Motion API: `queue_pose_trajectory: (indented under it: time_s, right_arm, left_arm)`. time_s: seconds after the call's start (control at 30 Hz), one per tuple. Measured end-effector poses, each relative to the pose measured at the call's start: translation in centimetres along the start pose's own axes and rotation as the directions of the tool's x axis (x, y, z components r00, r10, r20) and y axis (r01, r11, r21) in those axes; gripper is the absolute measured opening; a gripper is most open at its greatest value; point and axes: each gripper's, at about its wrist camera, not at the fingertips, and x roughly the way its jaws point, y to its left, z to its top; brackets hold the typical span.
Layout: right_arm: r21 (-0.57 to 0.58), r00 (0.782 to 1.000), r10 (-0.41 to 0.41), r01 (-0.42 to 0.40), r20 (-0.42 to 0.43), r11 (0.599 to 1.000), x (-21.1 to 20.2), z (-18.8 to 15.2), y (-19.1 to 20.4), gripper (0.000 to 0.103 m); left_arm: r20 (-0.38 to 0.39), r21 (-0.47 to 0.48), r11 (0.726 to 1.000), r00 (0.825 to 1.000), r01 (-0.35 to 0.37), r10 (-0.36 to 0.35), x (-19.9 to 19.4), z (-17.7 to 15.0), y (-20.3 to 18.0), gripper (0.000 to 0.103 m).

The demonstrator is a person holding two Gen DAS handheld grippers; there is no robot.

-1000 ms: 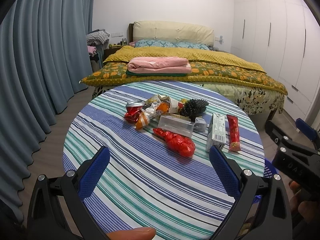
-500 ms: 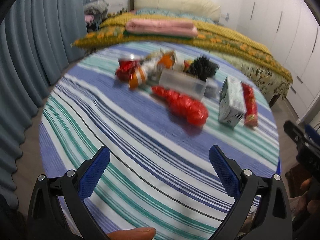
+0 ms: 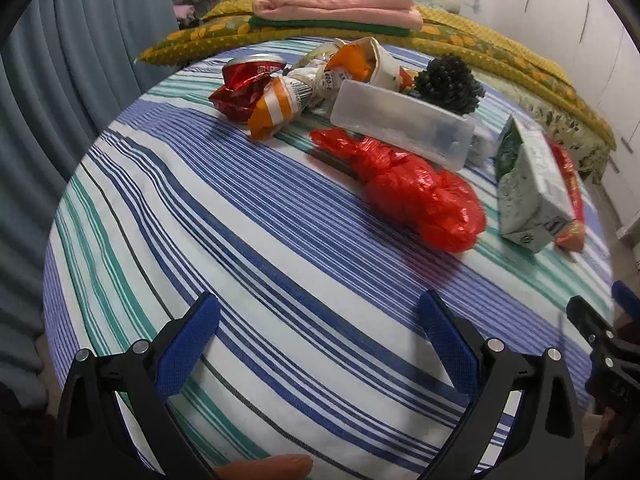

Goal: Collect trash
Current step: 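Grasp the red plastic bag with the left tool while the right tool grasps the red wrapper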

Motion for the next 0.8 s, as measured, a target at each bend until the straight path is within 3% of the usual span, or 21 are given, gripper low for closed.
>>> queue_pose_trajectory:
  time_s: [0.17,0.33,0.47,0.57,0.8]
  right_arm:
    - [0.015,1.000,0.028,-0.028,-0.007,0.999,0.7,-0.4,0.1,0.098]
    - [0.015,1.000,0.026,-0.025,-0.004,1.000,0.5,-0.5,0.2,0.098]
    - [0.016,1.000,0.025,-0.025,-0.001,1.000,0.5,-0.5,0.3,0.098]
    - [0.018,1.000,0.025,-0.025,0.000,1.000,0.4,-0.6,0.4,0.098]
    - [0.017,1.000,0.018,-0.019,0.007,1.000,0.0,-0.8,0.2,0.098]
  left_arm:
    - [0.033,-0.016,1.000,0.999,-0.012,0.013,0.1,-0.2,0.1,0.099]
    - [0.004,0.010,1.000,1.000,-0.004,0.004,-0.4,-0.4,-0.1,0.099]
    - [0.114,0.022,0.993,0.986,0.117,-0.119,-2.7,0.6,-0.9,0.098]
    - [0.092,0.037,0.982,0.978,0.184,-0.187,-2.2,3.1,-2.4,0.098]
    - [0.038,0.048,0.992,0.992,0.120,-0.122,1.8,5.9,-3.0,0.098]
